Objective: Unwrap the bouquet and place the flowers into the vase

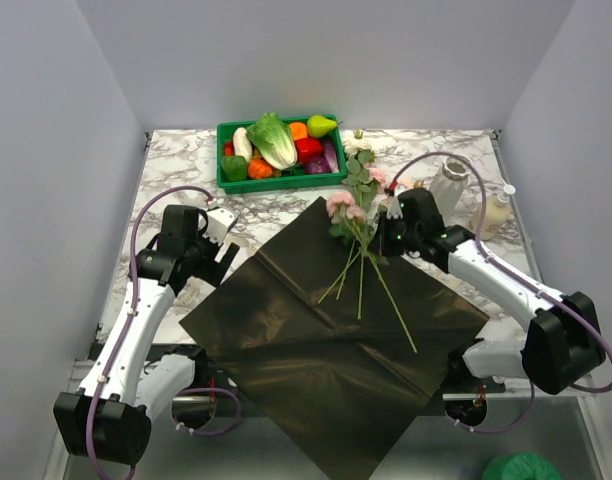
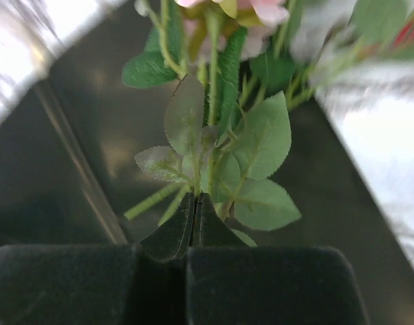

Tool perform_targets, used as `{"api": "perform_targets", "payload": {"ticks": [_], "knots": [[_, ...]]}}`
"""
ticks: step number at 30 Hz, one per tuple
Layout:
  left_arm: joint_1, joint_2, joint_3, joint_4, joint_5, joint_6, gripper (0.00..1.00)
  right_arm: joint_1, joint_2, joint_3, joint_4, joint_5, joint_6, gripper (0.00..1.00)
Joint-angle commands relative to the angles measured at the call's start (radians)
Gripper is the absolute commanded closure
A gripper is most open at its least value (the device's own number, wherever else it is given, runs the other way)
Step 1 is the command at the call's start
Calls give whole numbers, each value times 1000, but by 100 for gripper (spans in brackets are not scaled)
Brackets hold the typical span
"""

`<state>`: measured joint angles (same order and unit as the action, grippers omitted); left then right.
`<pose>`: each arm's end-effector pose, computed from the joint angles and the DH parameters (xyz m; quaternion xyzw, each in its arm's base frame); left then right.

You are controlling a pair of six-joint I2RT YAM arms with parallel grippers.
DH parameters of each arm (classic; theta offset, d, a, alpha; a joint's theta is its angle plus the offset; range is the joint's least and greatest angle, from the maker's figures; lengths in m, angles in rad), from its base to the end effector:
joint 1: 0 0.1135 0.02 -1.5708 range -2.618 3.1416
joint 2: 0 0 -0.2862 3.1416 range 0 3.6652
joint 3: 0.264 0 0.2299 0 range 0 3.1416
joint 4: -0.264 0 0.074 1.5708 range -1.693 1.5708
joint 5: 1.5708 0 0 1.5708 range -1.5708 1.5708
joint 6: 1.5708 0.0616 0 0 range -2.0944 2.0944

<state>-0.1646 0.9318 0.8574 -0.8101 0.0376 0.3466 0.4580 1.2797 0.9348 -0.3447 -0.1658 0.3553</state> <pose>0.1584 -0.0287 0.2817 0.2442 0.9093 0.0129 0.3366 0.2386 0.1289 0.2833 -0.0815 0.8984 0.2369 0.3607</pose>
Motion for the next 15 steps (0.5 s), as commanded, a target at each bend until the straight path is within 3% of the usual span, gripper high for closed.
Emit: {"api": "perform_targets", "payload": {"ticks": [1, 5, 7, 8, 9, 12, 15], "knots": [[4, -21, 25, -12, 10, -17, 1, 54, 21, -117, 51, 25, -52, 99], [4, -25, 22, -12, 12, -17, 1, 70, 58, -131, 73, 80, -46, 99], [4, -34, 15, -11, 4, -11, 1, 87, 108, -110, 21, 107, -45, 85], [4, -36, 12, -8, 1, -8, 1, 94, 127, -78, -2, 139, -44, 71], [4, -37, 11, -6, 1, -8, 1, 112, 148, -62, -55, 159, -36, 49], [4, -39, 2, -1, 2, -9, 1, 165, 205, -24, -112, 258, -33, 41], [4, -42, -4, 2, 4, -8, 1, 188, 228, -2, -149, 293, -27, 40]]}}
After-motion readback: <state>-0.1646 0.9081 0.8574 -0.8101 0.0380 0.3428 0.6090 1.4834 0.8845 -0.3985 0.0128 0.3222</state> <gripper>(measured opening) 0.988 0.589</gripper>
